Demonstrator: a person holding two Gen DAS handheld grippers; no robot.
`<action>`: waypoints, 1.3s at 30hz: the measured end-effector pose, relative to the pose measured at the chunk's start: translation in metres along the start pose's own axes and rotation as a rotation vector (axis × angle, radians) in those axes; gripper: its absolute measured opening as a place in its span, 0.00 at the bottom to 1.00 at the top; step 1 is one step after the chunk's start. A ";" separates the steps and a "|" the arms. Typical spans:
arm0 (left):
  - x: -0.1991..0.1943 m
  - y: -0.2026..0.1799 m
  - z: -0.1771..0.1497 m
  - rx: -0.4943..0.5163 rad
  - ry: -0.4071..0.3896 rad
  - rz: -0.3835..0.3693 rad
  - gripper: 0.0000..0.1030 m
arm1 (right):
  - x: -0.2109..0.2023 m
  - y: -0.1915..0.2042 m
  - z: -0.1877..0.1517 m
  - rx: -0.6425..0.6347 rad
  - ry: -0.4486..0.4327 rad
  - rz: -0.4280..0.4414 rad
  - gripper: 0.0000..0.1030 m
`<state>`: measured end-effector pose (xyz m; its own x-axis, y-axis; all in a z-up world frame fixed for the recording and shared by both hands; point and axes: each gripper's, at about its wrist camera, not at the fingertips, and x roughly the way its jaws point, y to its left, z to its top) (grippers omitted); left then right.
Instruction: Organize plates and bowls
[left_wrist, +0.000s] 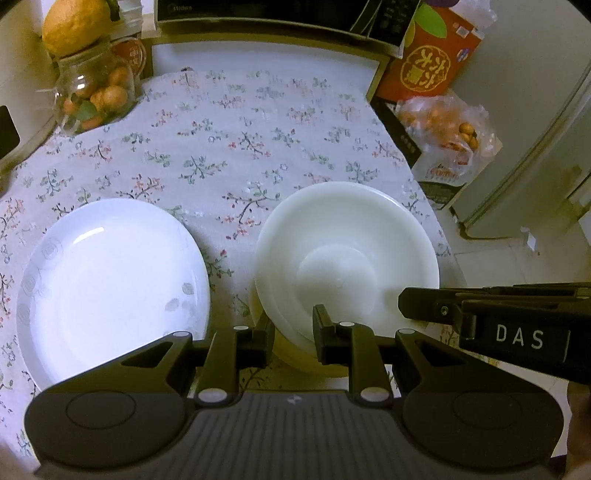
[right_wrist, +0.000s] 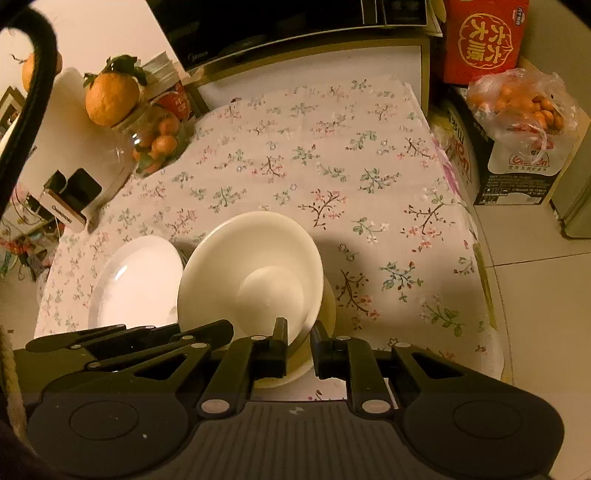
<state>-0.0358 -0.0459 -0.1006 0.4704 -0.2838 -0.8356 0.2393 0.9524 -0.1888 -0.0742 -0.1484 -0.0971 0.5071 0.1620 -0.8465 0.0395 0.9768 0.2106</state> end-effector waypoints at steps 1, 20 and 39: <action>0.001 0.000 0.000 -0.001 0.005 -0.001 0.19 | 0.000 0.000 -0.001 -0.004 0.003 -0.004 0.13; 0.006 -0.009 -0.004 0.049 0.020 0.025 0.23 | 0.011 -0.002 -0.004 -0.023 0.057 -0.017 0.18; 0.004 -0.001 0.000 0.014 0.025 0.038 0.37 | 0.011 -0.001 -0.003 -0.032 0.051 -0.019 0.26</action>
<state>-0.0340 -0.0478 -0.1035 0.4580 -0.2440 -0.8548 0.2334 0.9609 -0.1492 -0.0712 -0.1468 -0.1083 0.4617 0.1495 -0.8744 0.0210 0.9836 0.1792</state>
